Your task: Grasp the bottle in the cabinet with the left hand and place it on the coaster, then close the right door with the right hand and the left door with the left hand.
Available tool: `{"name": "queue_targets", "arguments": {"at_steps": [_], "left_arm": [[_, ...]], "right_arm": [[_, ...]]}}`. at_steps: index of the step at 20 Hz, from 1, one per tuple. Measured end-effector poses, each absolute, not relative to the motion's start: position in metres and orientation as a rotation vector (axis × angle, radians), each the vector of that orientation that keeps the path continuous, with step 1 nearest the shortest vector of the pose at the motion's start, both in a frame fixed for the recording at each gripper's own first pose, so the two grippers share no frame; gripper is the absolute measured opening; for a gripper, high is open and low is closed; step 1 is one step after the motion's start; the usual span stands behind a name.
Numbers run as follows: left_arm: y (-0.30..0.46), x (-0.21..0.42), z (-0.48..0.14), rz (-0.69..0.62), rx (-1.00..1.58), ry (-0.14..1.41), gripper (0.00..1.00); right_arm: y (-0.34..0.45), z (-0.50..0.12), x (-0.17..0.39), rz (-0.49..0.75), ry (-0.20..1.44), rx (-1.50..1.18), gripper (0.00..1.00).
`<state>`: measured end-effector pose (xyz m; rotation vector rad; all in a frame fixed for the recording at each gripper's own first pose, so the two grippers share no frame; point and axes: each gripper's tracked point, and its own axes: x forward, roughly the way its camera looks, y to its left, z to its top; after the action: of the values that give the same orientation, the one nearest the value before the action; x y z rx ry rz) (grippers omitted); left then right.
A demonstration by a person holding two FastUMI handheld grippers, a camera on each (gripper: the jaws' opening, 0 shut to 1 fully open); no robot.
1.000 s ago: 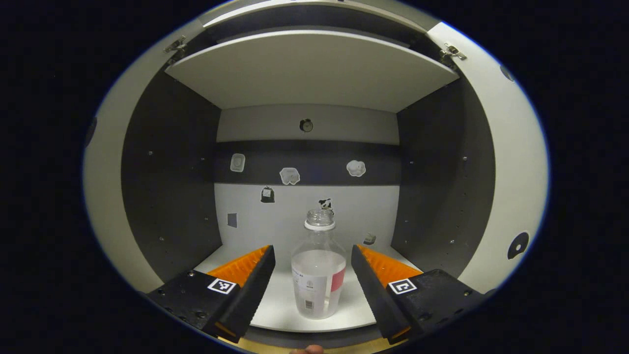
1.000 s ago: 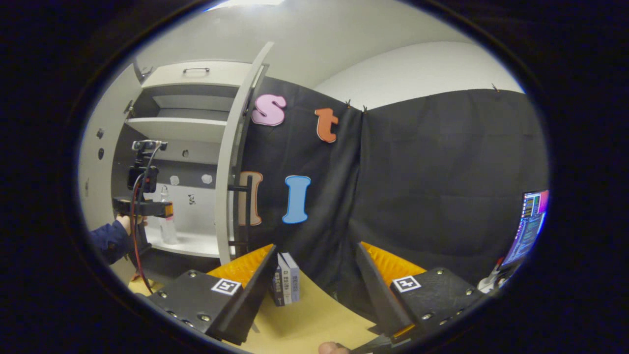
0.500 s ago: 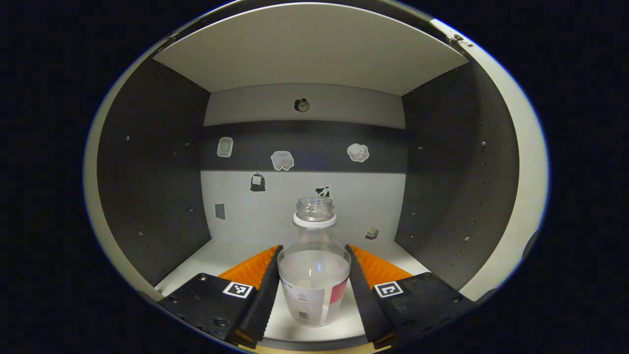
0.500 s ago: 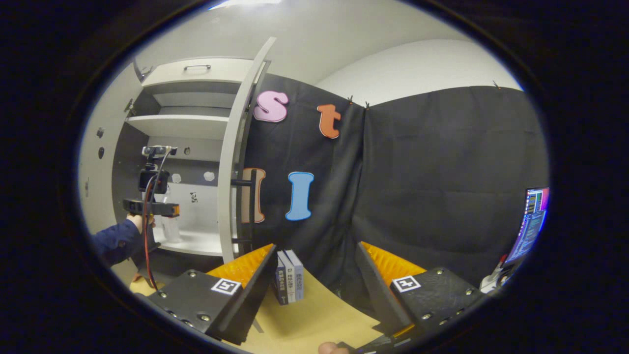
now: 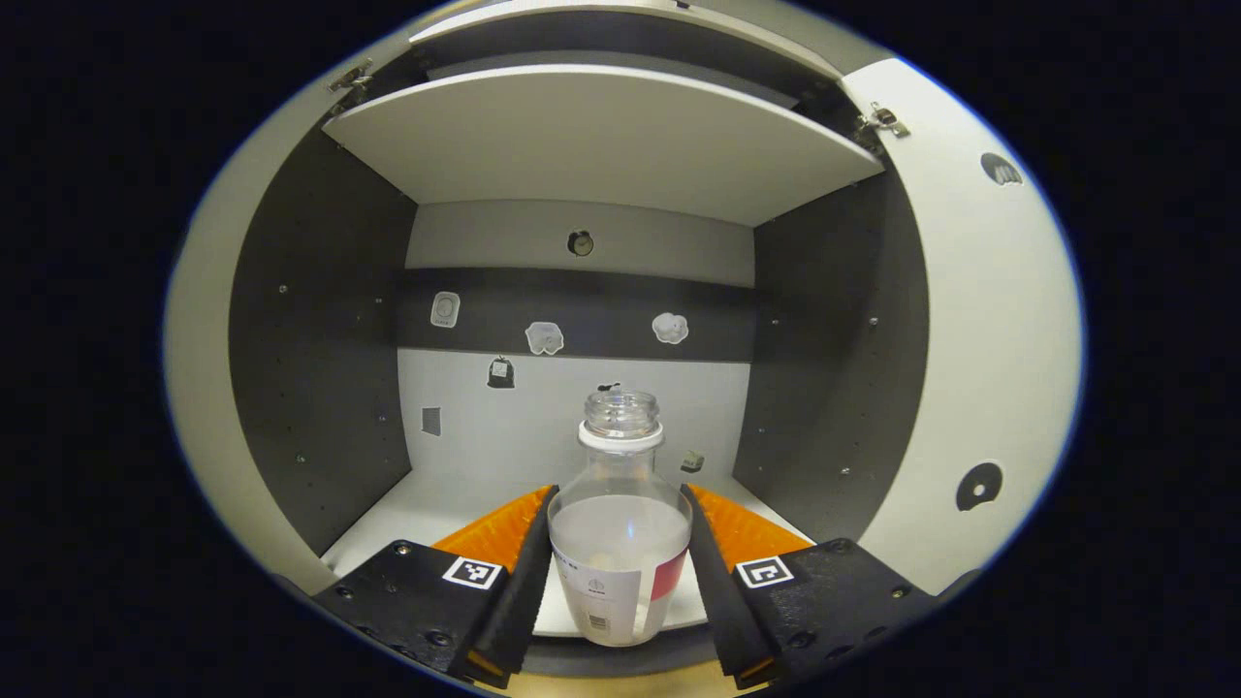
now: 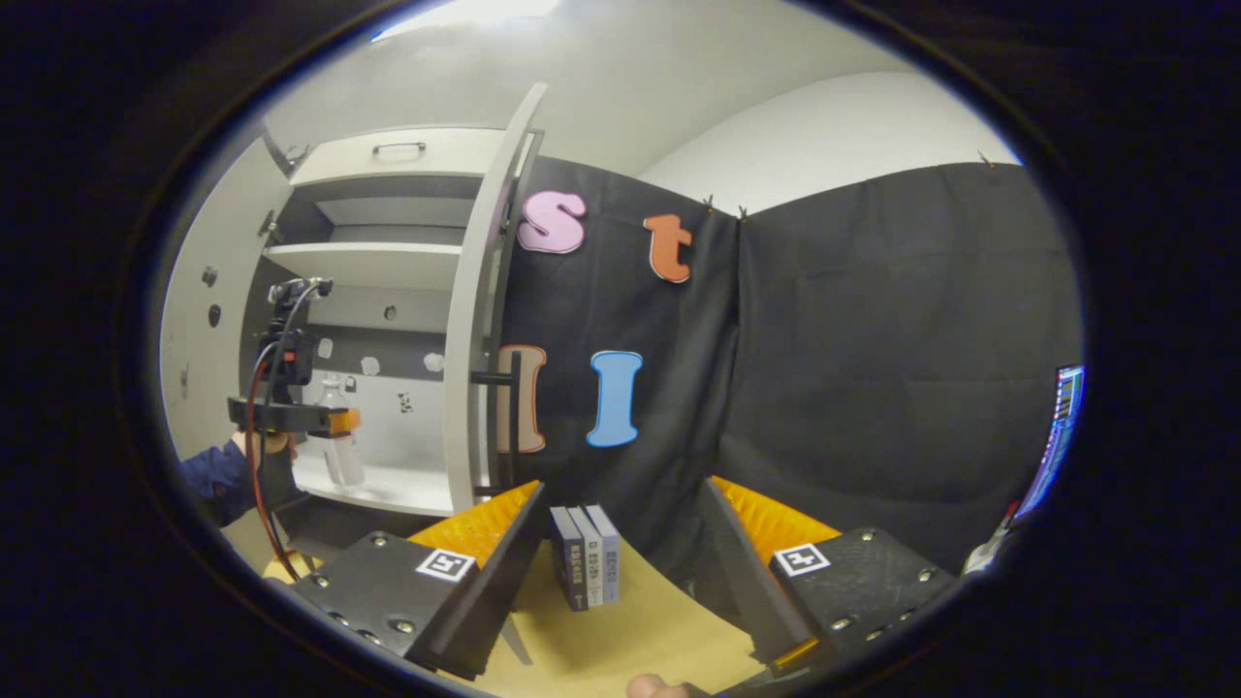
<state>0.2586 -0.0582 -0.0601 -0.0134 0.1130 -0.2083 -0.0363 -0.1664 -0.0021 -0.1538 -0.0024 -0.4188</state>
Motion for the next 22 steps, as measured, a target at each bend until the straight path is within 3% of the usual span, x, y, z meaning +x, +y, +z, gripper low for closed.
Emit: {"name": "queue_targets", "arguments": {"at_steps": [9, 22], "left_arm": [[-0.040, 0.163, -0.067, -0.270, -0.047, 0.125, 0.73], [-0.026, 0.050, -0.179, -0.372, -0.088, 0.288, 0.73]], "right_arm": [[-0.149, 0.005, -0.044, -0.308, -0.014, -0.159, 0.94], [-0.125, 0.019, -0.041, -0.218, -0.055, -0.167, 0.94]]}}
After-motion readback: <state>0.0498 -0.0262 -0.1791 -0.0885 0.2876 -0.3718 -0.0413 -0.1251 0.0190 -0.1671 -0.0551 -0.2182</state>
